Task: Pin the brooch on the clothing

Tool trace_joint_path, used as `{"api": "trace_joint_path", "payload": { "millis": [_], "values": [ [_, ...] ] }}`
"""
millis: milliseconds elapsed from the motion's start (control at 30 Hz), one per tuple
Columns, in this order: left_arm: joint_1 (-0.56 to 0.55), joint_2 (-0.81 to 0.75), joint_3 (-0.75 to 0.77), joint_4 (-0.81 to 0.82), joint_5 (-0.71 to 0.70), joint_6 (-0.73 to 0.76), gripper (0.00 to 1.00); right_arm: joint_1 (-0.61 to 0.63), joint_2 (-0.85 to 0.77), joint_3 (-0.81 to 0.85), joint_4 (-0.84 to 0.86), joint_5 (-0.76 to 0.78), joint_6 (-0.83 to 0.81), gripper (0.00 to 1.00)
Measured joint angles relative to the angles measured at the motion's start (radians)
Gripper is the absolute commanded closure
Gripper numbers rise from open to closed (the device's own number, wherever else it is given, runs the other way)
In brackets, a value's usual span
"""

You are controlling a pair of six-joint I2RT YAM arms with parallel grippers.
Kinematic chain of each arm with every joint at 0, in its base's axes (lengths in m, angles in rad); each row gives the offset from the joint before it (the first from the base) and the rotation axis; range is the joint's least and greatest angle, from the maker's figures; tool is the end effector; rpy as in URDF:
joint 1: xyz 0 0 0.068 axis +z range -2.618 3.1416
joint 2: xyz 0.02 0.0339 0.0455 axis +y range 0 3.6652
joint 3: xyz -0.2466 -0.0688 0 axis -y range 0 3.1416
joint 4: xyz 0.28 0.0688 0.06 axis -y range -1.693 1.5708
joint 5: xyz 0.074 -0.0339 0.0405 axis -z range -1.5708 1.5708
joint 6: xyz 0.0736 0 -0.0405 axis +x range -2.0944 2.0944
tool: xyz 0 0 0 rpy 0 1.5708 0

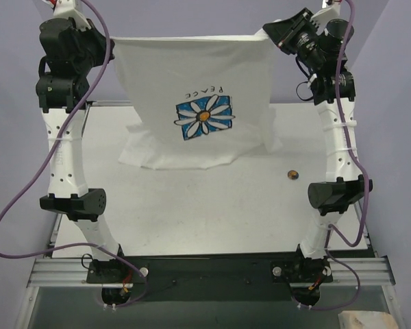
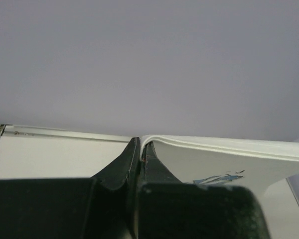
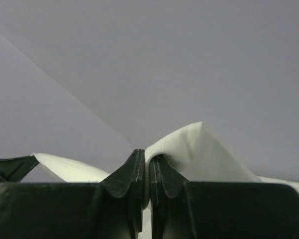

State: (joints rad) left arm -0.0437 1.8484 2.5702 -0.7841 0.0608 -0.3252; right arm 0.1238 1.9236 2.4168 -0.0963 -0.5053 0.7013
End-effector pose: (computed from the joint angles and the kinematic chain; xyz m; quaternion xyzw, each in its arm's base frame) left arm 0.4047 -0.0222 0.5715 -0.0816 0.7242 -0.1473 0.6688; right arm 0.4432 0.0911 0.5838 -0.0468 0.5733 0.4501 0.6831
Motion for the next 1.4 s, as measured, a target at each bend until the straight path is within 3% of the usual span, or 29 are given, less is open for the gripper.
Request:
{"api": "trace_joint_path", "payload": {
  "millis": [233,367,600,800,967,1200,1400],
  "values": [
    [-0.002,-0.055,-0.009,0.099,0.009,-0.033,1.00,-0.033,-0.137,-0.201,0.167,0.027,0.052,1.00],
    [-0.004,-0.168,-0.157,0.170,0.017,-0.039,1.00,-0.043,-0.294,-0.443,0.261,0.027,0.055,1.00],
    [-0.007,-0.569,-0.923,0.382,0.014,-0.085,1.00,-0.047,-0.579,-0.982,0.385,0.027,0.040,1.00],
    [-0.008,-0.806,-1.551,0.430,0.008,-0.174,1.00,-0.045,-0.705,-1.455,0.393,0.026,0.043,1.00],
    [-0.007,-0.935,-1.887,0.424,0.007,-0.266,1.00,0.005,-0.778,-1.823,0.344,0.078,0.044,1.00],
    [-0.008,-1.003,-2.065,0.419,0.019,-0.362,1.00,0.048,-0.822,-2.049,0.306,0.127,0.104,1.00],
    [-0.008,-1.107,-2.102,0.370,0.027,-0.403,1.00,0.086,-0.925,-2.064,0.200,0.188,0.121,1.00]
  ]
}}
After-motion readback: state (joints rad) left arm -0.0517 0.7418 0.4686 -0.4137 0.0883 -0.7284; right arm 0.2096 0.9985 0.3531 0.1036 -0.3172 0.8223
